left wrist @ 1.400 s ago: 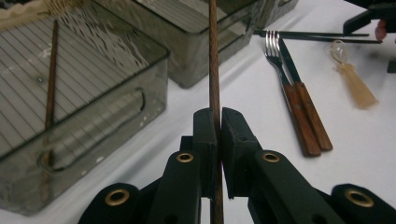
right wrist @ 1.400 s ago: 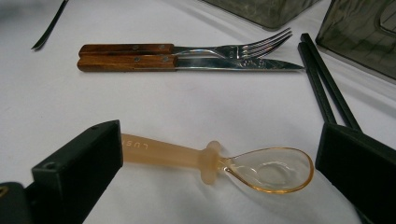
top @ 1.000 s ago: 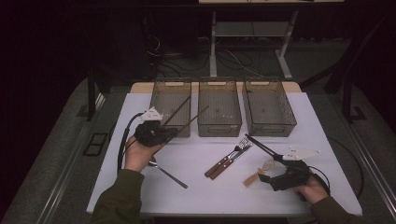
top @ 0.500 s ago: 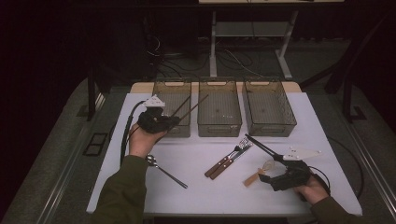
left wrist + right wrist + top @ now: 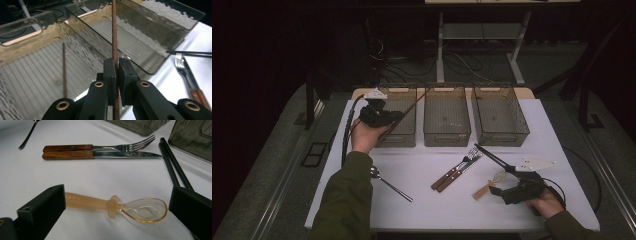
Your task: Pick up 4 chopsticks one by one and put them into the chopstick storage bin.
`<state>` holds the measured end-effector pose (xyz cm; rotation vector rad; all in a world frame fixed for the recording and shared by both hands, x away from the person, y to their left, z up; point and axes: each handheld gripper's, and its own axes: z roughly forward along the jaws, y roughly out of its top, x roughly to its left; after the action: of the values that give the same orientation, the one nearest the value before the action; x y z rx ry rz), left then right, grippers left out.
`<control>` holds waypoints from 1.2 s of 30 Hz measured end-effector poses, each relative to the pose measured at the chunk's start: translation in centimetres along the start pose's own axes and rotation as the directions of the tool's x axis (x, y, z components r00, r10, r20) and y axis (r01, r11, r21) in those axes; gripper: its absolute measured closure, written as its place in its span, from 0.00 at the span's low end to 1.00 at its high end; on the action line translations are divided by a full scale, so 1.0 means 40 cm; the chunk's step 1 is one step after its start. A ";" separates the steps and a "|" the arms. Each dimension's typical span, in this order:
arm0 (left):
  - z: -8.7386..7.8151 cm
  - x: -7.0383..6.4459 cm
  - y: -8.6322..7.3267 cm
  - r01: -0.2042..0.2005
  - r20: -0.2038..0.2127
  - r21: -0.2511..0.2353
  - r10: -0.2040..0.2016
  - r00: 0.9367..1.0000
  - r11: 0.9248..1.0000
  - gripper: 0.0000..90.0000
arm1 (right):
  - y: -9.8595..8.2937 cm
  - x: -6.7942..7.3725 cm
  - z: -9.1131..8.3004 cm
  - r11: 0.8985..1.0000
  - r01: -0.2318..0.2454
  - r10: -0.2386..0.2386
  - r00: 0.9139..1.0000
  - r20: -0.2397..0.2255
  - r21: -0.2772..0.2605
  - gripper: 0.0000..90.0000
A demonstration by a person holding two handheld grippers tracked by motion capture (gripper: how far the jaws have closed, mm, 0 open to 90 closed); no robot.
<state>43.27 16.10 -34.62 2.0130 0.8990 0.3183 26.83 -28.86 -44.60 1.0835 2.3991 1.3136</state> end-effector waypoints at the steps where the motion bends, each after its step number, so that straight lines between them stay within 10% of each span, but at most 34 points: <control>1: 0.005 0.005 0.002 0.010 -0.005 -0.002 -0.010 1.000 1.000 0.94 | 0.000 0.000 0.000 1.000 0.000 0.000 1.000 0.000 -0.001 0.01; 17: 0.059 0.106 0.020 0.079 -0.115 0.002 -0.079 0.990 0.997 0.94 | 0.000 0.001 -0.002 1.000 -0.001 0.001 1.000 -0.014 -0.007 0.01; 36: 0.113 0.134 -0.022 0.151 -0.206 0.104 -0.128 0.970 0.983 0.94 | -0.001 0.002 -0.005 1.000 -0.003 0.003 1.000 -0.018 -0.011 0.01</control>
<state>49.03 17.34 -38.54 2.0387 1.2045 0.4003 26.67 -28.93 -44.50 1.0771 2.4008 1.3422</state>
